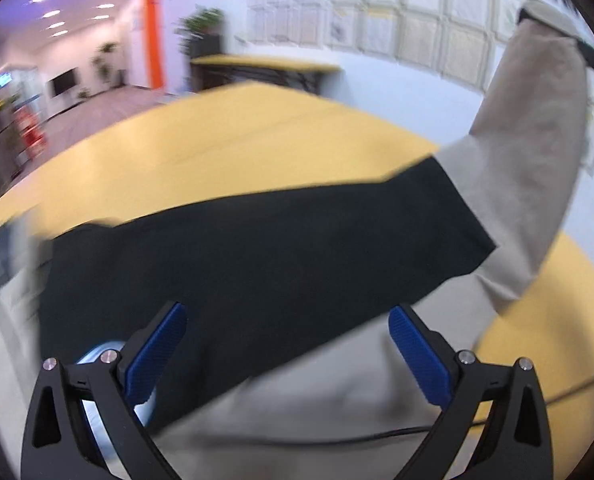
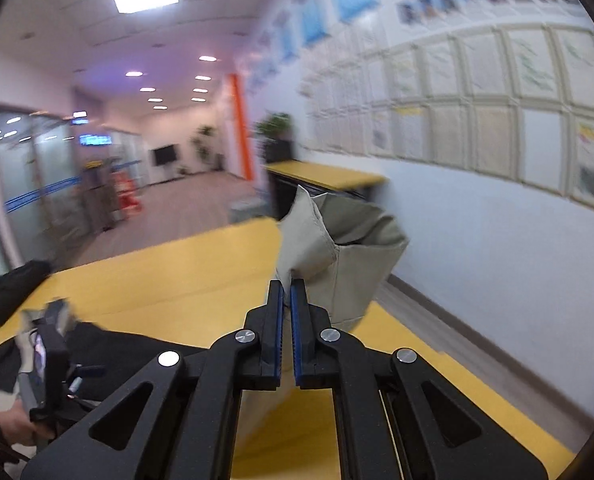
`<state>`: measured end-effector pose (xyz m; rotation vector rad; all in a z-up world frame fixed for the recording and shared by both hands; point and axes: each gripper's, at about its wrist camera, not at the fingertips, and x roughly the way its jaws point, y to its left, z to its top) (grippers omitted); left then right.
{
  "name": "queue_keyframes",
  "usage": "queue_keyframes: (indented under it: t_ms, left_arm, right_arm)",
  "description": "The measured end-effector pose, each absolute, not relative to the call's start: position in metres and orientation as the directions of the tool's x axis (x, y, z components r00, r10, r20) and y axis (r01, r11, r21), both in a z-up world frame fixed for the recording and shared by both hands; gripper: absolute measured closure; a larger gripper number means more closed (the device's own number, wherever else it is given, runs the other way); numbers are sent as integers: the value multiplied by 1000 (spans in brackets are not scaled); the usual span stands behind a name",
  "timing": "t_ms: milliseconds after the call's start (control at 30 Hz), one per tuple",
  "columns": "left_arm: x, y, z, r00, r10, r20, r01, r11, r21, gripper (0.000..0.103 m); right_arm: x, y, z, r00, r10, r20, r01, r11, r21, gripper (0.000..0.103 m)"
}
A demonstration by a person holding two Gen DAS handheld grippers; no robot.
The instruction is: Fold clothes
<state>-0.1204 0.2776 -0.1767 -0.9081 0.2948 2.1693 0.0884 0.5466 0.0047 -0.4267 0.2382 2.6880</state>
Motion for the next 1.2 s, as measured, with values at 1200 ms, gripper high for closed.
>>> queue_keyframes:
  t_ms: [1200]
  left_arm:
    - [-132,-165,-109,-516,507,-690,-498,-834,-240,0]
  right_arm:
    - [-121,6,-197,-502,-504,-703,533,-821,208,67]
